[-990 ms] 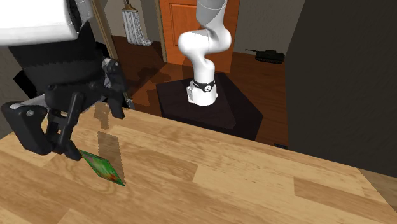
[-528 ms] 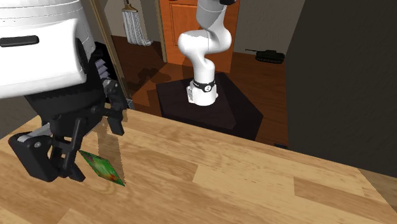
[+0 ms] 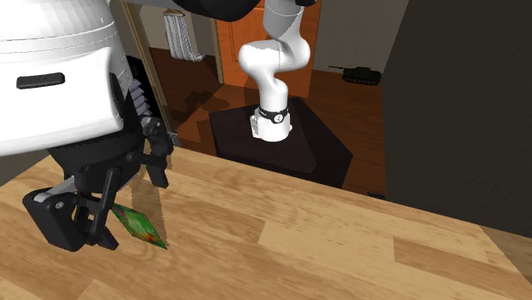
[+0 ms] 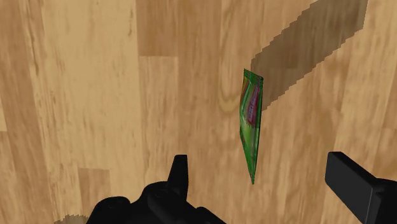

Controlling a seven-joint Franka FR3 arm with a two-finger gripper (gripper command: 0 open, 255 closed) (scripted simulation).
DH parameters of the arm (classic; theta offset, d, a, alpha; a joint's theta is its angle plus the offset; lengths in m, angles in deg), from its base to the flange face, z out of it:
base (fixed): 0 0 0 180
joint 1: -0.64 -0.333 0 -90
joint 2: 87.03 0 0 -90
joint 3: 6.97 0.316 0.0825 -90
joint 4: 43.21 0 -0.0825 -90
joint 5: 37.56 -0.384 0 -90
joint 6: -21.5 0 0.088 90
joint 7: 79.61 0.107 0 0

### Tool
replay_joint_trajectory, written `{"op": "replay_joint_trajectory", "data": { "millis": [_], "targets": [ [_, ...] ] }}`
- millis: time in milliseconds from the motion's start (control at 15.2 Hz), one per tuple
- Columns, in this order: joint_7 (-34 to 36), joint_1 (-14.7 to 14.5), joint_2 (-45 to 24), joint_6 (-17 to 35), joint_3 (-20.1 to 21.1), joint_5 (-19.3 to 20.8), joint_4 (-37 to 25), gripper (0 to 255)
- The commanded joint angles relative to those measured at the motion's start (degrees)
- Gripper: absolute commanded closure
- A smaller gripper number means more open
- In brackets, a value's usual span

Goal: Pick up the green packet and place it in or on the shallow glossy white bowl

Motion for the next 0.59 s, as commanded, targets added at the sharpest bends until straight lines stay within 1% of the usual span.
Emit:
{"op": "replay_joint_trajectory", "data": {
  "millis": [0,66,528],
  "targets": [
    [0.00,0.00,0.00,0.00,0.00,0.00,0.00,0],
    [0.00,0.00,0.00,0.00,0.00,0.00,0.00,255],
    [0.00,0.00,0.00,0.00,0.00,0.00,0.00,255]
  ]
}}
